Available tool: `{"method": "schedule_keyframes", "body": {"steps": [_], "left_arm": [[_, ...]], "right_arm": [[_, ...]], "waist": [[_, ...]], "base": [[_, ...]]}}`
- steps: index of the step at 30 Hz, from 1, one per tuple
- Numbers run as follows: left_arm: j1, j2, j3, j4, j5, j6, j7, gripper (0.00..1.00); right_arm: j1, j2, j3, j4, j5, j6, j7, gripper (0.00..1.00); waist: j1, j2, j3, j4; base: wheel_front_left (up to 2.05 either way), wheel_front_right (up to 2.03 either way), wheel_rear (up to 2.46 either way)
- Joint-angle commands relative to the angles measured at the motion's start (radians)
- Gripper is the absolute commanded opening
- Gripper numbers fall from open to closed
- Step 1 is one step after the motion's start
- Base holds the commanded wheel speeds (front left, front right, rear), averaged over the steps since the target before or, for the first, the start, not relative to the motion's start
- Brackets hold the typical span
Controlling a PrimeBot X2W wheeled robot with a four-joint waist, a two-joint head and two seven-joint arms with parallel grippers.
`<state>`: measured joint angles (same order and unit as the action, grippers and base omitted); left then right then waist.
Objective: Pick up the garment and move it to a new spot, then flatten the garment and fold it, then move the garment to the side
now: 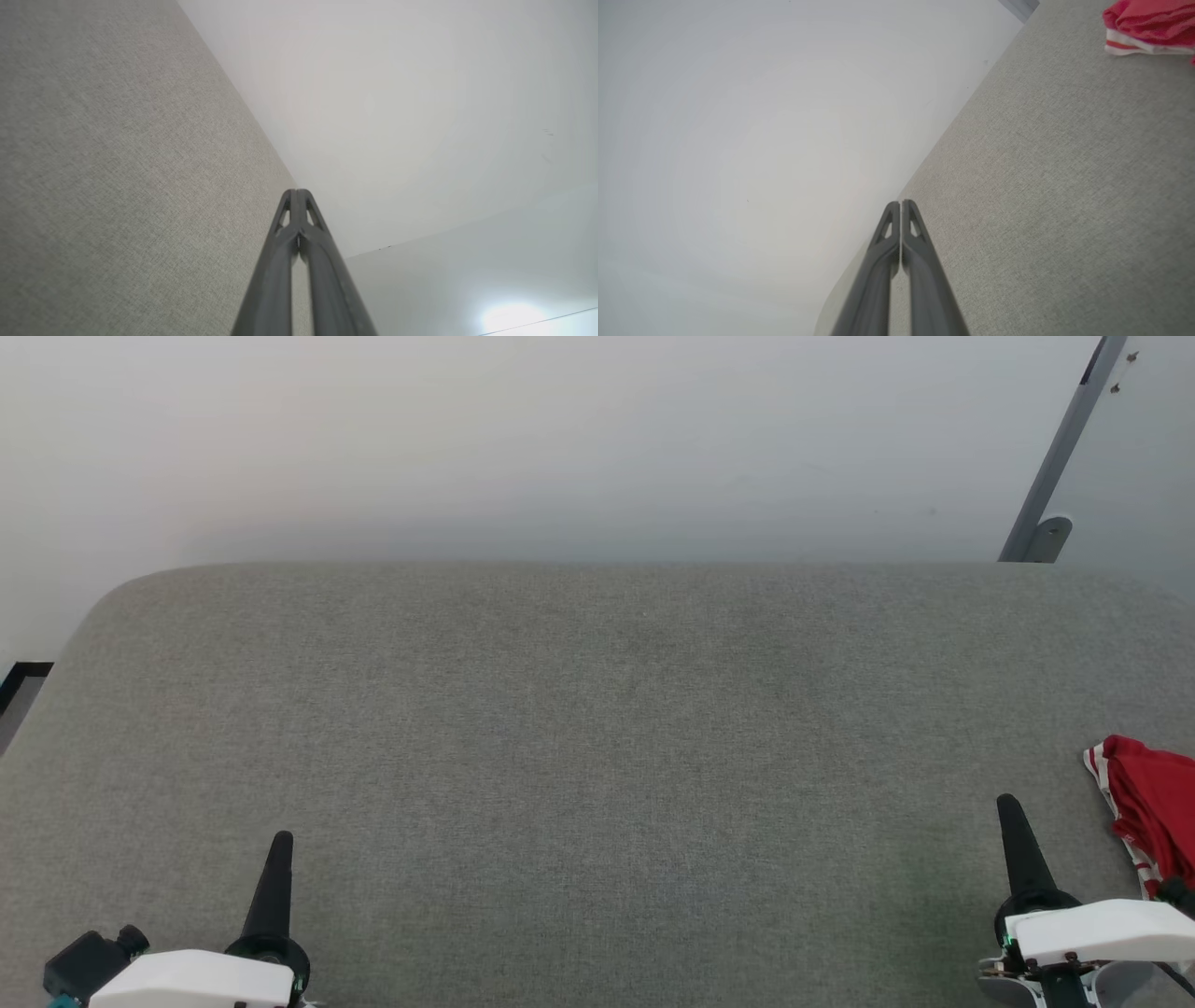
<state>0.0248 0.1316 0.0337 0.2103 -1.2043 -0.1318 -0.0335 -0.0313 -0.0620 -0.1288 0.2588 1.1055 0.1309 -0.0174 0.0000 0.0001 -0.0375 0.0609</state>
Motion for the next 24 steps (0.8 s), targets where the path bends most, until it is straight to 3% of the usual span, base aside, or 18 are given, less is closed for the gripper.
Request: {"method": "schedule_keyframes", "body": {"steps": [1,24], "left_arm": [[-0.028,0.0,0.009,-0.005,-0.034,0.001,0.011,0.0],[-0.076,-0.033,0.038,0.013,-0.203,0.001,0.069,0.0]], "right_arm": [[-0.024,0.0,0.002,-0.012,0.034,0.0,0.008,0.0],[-0.05,0.006,0.008,-0.015,0.241,0.0,0.064,0.0]], "waist": [[0.0,-0.0001,0.001,-0.002],[0.0,-0.0001,0.016,-0.024]], "base": [[0.0,0.0,0.0],[0.0,0.0,0.0]]}}
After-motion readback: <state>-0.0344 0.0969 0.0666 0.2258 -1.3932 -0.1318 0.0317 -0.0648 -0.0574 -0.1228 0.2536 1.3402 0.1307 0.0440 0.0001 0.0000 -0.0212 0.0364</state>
